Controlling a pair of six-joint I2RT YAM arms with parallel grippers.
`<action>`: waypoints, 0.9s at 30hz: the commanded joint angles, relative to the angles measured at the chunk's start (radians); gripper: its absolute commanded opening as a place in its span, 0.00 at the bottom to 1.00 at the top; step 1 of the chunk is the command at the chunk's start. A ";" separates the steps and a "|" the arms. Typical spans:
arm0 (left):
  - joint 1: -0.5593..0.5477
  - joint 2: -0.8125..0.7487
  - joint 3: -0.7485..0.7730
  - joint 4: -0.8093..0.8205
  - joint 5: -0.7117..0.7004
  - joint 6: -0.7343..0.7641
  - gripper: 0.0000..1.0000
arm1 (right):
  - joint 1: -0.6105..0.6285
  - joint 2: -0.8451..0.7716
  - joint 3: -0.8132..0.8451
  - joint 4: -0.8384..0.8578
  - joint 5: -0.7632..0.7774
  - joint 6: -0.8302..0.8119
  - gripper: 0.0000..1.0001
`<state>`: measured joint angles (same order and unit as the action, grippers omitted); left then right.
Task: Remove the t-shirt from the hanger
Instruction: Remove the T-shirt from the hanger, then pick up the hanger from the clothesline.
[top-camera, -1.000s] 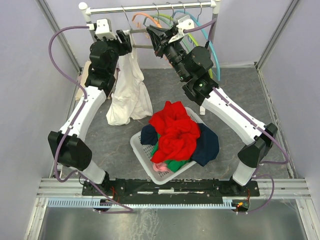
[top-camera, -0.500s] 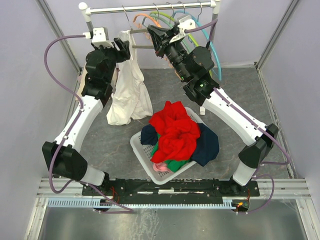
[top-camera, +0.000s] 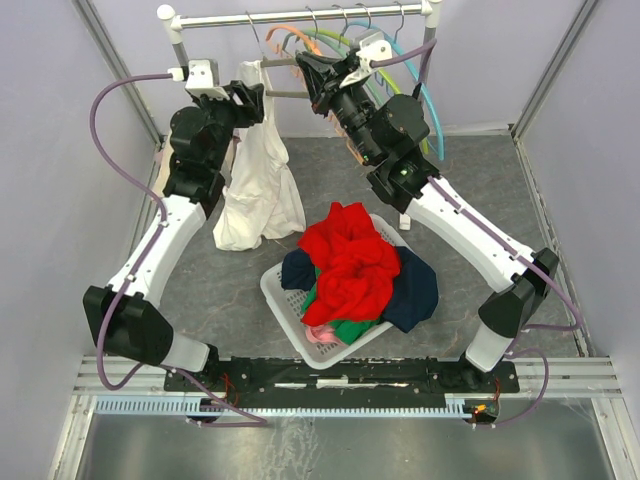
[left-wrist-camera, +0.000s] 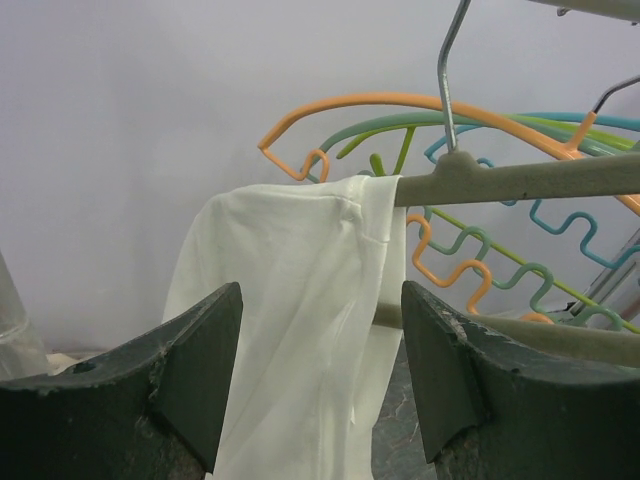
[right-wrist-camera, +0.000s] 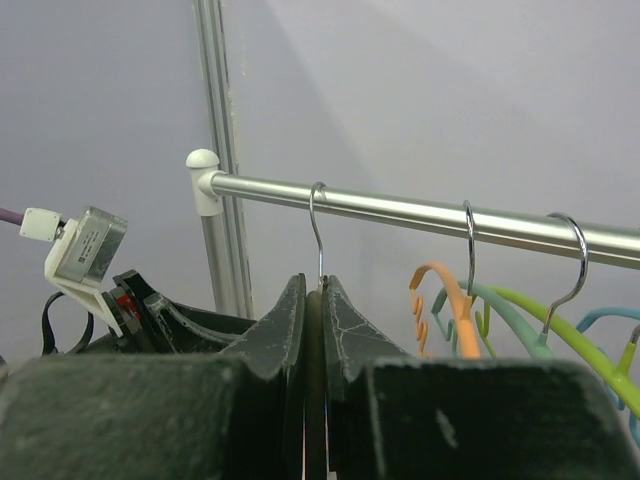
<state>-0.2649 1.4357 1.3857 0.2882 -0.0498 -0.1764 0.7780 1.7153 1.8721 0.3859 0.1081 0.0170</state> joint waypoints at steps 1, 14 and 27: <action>0.001 0.028 0.051 0.058 0.037 -0.002 0.71 | 0.004 -0.061 -0.004 0.079 -0.005 -0.014 0.02; 0.002 0.113 0.124 0.059 -0.017 -0.008 0.46 | 0.004 -0.074 -0.032 0.095 -0.005 -0.014 0.02; 0.001 0.136 0.215 0.083 -0.008 -0.007 0.03 | 0.004 -0.100 -0.115 0.140 0.008 -0.021 0.02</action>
<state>-0.2649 1.5764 1.5242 0.2939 -0.0509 -0.1772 0.7780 1.6787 1.7931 0.4377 0.1150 0.0139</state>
